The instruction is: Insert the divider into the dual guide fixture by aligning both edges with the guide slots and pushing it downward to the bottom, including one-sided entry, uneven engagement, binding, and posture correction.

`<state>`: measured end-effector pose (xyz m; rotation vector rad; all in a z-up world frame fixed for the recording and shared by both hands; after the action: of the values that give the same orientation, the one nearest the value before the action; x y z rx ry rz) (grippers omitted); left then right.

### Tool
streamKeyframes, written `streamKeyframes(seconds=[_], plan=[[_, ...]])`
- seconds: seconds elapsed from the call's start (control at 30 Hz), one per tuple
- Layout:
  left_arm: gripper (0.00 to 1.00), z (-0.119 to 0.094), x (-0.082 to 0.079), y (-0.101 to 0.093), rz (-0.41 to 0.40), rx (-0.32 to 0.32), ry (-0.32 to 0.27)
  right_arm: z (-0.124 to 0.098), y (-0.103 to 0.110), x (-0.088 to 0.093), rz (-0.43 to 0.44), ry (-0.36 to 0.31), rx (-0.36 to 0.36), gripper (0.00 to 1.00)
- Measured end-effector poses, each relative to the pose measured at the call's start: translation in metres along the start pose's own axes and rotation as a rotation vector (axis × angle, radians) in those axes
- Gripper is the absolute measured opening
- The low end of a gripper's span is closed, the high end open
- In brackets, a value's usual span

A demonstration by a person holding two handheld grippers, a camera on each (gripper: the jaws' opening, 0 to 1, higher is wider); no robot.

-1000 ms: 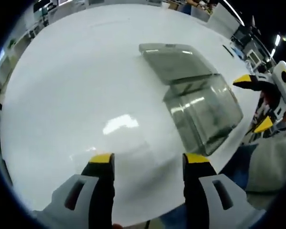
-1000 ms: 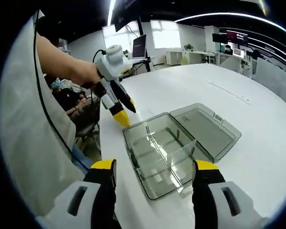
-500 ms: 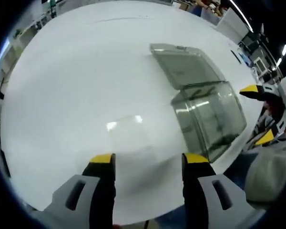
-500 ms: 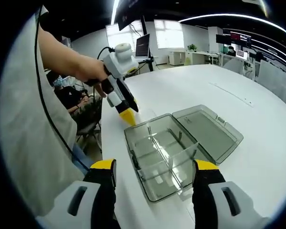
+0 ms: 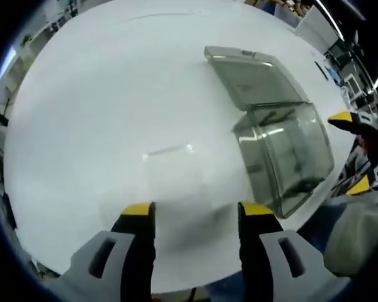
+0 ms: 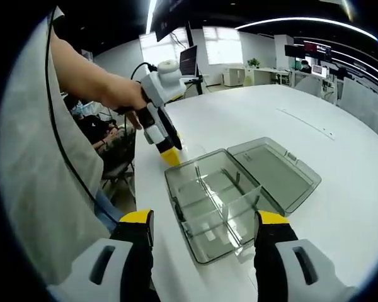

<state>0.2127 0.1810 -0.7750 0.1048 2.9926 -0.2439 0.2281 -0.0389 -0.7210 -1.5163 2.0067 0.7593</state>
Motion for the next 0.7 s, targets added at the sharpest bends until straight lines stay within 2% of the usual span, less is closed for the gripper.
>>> streamKeyframes(seconds=[0.2,0.33,0.43,0.7], plan=[[0.39,0.0031,-0.0014,0.0052,0.017,-0.103,0.061,-0.0002,0.0002,0.0009,0.007,-0.007,-0.001,0.61],[0.39,0.0071,-0.0059,0.0051,-0.007,-0.121,0.093,0.0008,0.0022,0.0027,0.004,-0.005,-0.006,0.61],[0.37,0.0078,-0.0058,0.0051,0.008,-0.167,0.121,0.0013,0.0028,0.0033,0.006,-0.004,-0.008,0.61],[0.36,0.0074,-0.0075,0.0073,-0.035,-0.179,0.14,0.0021,0.0013,0.0046,0.01,-0.008,-0.008,0.61]])
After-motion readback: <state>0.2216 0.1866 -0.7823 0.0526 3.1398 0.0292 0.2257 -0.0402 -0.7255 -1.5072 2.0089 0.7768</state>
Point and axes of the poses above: the point that each gripper's makers call its tool centre point, and the gripper's own axes: z roughly forward along the fingers, y roughly to its left, x roughly out of its underside, the point moved 4 cm from there along -z, roughly backward along the fingers, and after that the axes turned 8 degrees about y, right-handed, at the moved point
